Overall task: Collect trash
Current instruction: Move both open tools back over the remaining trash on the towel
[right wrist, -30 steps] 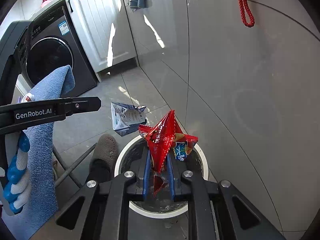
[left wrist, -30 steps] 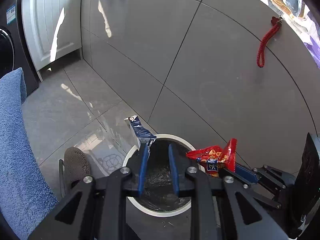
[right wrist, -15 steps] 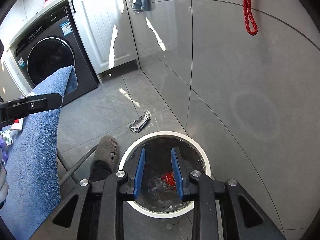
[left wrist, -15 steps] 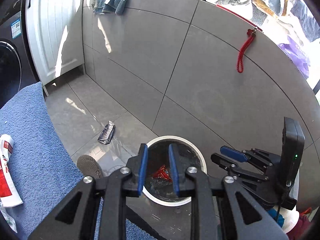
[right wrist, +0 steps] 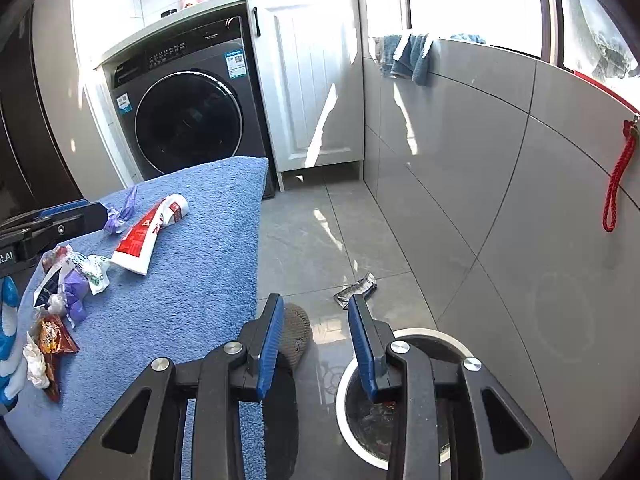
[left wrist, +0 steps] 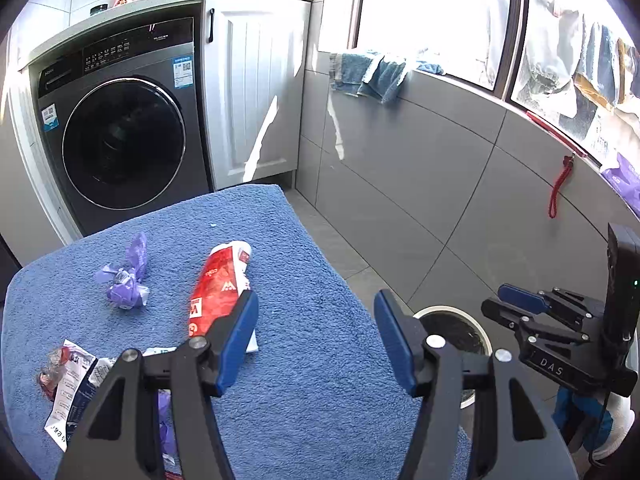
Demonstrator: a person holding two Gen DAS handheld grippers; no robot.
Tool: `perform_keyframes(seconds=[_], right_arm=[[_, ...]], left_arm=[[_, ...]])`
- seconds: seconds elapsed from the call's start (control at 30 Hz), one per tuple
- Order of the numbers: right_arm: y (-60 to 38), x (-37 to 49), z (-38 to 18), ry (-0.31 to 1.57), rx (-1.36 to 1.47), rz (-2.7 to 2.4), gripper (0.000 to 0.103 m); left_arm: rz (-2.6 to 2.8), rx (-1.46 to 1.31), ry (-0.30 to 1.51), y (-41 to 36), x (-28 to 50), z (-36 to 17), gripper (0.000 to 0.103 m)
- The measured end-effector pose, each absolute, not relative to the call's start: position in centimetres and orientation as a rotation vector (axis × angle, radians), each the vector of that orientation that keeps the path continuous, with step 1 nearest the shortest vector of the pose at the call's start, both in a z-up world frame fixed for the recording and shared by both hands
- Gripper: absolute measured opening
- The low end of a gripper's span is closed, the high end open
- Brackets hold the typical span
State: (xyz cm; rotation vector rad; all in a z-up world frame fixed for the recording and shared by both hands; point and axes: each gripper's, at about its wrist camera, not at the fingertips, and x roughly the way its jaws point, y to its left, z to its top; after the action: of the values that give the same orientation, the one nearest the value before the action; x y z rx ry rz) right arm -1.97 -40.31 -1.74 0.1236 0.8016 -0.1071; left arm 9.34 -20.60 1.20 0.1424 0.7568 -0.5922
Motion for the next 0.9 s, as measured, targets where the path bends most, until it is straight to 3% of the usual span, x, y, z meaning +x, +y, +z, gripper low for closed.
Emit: perform_keyframes(seconds=[0.27,0.5,0.9], right_arm=[[-32.8,1.3,0.1,0.786,0.050,0.007,0.035],[-25.7,4.5,-0.2,0.811,0.021,0.140,0.041],[-15.2,9.7,-3.4,0.903,-0.055,0.334,0.051]], left_arm=[[-0.473,0.103,0.744,-8.4,10.4,1.6,0.058],[-0.362,0.095,0.820,1.5,11.2,-1.5,0.058],[-0.382,0.113,0.942,5.3,12.8,-7.4,0.059]])
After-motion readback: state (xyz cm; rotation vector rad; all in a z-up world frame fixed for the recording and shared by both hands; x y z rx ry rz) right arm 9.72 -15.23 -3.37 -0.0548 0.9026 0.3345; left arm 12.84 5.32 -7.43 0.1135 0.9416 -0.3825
